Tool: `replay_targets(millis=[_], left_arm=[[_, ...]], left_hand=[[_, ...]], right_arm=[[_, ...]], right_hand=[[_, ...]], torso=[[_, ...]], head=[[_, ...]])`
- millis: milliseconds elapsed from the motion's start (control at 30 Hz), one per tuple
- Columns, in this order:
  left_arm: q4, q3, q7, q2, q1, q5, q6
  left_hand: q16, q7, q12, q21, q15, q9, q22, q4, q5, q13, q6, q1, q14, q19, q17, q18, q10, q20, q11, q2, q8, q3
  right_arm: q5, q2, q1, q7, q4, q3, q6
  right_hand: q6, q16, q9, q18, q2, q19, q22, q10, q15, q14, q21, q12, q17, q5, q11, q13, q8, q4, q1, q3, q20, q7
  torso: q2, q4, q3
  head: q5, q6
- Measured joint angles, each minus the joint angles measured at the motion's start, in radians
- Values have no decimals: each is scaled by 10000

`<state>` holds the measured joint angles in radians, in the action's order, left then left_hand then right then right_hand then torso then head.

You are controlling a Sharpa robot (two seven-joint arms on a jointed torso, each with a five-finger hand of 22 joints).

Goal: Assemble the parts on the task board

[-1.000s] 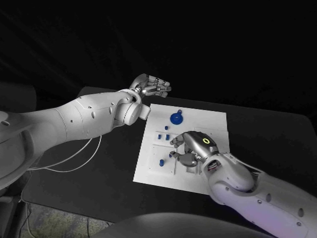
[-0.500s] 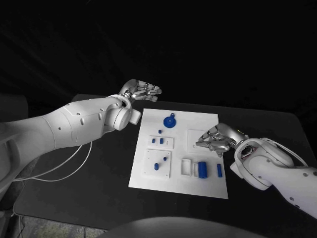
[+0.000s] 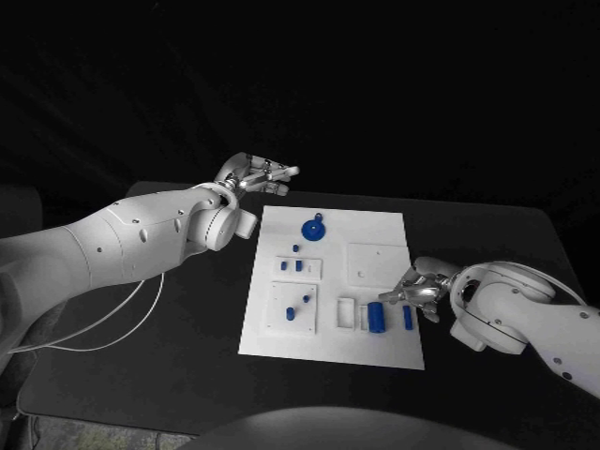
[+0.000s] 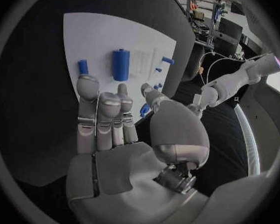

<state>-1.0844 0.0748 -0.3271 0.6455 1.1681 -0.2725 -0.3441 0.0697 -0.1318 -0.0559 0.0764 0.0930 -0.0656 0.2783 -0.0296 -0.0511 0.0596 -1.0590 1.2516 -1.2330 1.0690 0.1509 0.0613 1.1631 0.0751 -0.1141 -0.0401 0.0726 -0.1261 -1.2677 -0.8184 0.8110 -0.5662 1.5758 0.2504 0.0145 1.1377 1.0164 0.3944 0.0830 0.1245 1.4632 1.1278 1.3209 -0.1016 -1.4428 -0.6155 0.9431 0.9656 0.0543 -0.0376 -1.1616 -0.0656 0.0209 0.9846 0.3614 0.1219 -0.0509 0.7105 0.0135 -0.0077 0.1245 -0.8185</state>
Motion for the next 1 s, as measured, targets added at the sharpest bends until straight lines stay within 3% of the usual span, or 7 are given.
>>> replay_targets(millis=[133, 333, 533, 900, 1000], left_arm=[[-35, 0, -38, -1, -11, 4, 52], [-80, 0, -89, 17, -19, 8, 126], [-97, 0, -122, 48, -19, 11, 167], [-134, 0, -165, 51, -20, 17, 236], [-141, 0, -171, 48, -21, 17, 250]], left_hand=[[0, -38, 0, 0, -1, -14, -241, -426, 0, 0, 38, 38, 1, 88, -18, -1, 0, 16, 0, -181, 0, 144], [0, -38, 0, 0, -1, -13, -417, -487, 0, -1, 37, 44, 1, 87, -22, -1, 0, 16, 0, -187, 0, 152], [0, -38, 0, 80, -1, -13, -559, -487, 0, -1, 37, 44, 1, 87, -22, 0, -1, 16, 0, -187, 0, 152], [0, -3, 0, 84, -1, -12, -693, -487, 0, -2, 72, 44, 2, 87, -21, 0, -1, 16, 0, -186, 0, 152], [0, -3, 0, 84, -1, -12, -693, -487, 0, -2, 71, 44, 2, 87, -21, -1, -1, 16, 0, -186, 0, 152]], right_arm=[[95, 132, -16, -399, -131, -9, 297], [106, 272, -65, -808, -354, -46, 505], [25, 431, -87, -1028, -509, -96, 545], [-106, 936, -144, -1174, -928, -399, 503], [-131, 1054, -121, -1174, -1079, -433, 472]], right_hand=[[-157, 40, 22, 2, 244, 0, 136, 0, 0, 0, -171, -51, 137, 0, 0, -76, 0, 333, -67, 173, 0, -56], [-237, 40, 129, 3, 443, 0, 286, 35, 1, 0, -195, -156, 316, 0, 35, -275, 0, 699, -81, 340, -1, -64], [-308, 39, 215, 3, 445, 0, 415, 69, 1, 0, -195, -199, 465, 0, 70, -524, 0, 828, -84, 279, -2, -60], [-557, 39, 284, 8, 594, -1, 590, 70, 41, -40, -195, -199, 706, 0, 71, -873, -31, 1063, -138, 208, -3, -135], [-555, 39, 321, 8, 600, -1, 617, 72, 41, -41, -195, -199, 730, 0, 73, -898, -61, 1074, -132, 197, -3, -134]], torso=[[-5, -12, -26], [-5, -18, -37], [-5, -16, -34], [10, -6, -13], [10, -4, -13]], head=[[-37, -32], [-59, -70], [-61, -100], [-40, -137], [-33, -151]])
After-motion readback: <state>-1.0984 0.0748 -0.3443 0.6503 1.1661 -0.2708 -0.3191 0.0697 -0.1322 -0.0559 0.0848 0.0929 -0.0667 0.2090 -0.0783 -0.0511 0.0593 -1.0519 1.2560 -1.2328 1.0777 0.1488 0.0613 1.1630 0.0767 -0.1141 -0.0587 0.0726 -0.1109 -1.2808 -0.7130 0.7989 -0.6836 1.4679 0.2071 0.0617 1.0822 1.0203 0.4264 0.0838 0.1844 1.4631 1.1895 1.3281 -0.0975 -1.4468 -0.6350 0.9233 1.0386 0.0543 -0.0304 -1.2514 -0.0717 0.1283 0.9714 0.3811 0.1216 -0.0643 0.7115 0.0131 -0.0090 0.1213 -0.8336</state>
